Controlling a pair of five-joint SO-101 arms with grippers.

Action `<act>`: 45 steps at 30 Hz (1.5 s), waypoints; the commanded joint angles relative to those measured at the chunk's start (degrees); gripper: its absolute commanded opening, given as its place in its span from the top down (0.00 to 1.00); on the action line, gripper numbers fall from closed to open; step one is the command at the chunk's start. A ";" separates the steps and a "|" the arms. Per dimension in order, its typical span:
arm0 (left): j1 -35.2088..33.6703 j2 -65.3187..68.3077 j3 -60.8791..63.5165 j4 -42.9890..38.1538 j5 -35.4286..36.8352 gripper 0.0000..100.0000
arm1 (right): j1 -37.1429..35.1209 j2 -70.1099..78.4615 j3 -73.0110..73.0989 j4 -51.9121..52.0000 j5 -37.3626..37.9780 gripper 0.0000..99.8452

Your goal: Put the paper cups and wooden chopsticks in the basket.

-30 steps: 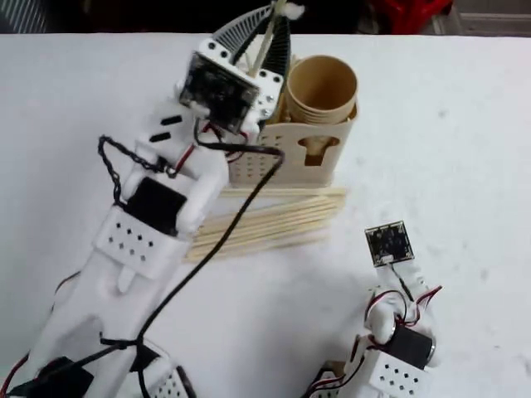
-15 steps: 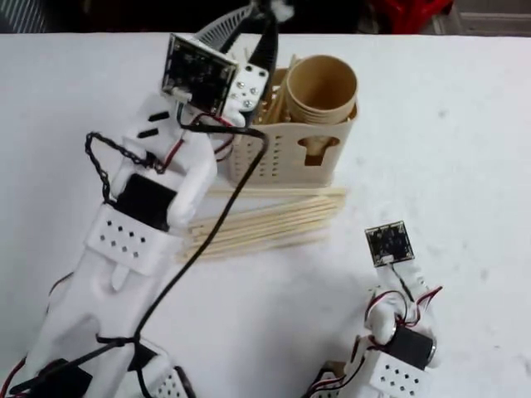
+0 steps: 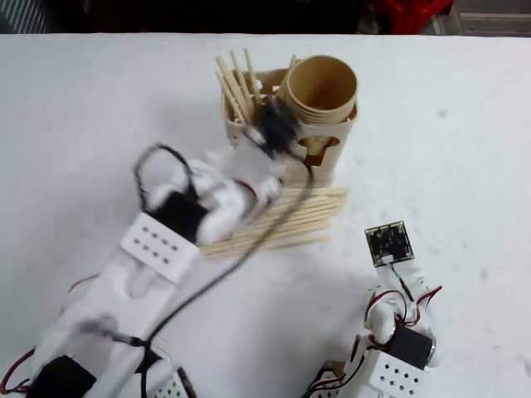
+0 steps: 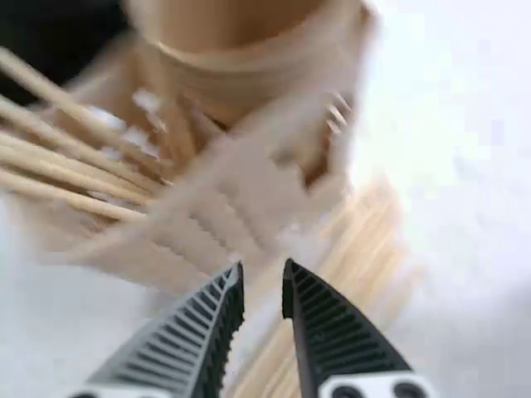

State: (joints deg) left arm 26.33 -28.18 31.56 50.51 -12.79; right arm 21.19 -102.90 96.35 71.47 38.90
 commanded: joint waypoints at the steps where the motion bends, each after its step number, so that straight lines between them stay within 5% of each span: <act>1: 6.46 0.04 12.84 -11.08 -7.12 0.90 | 0.40 -0.31 0.44 -0.48 0.35 0.98; 25: 5.93 20.26 7.91 -14.77 -9.23 0.90 | 0.40 -0.31 0.44 -0.48 0.35 0.98; 45: 5.67 28.00 1.23 -7.21 -19.69 0.90 | 0.40 -0.31 0.44 -0.48 0.35 0.98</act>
State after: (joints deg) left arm 32.31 -5.05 38.68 41.10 -30.81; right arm 21.19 -102.90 96.35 71.47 38.90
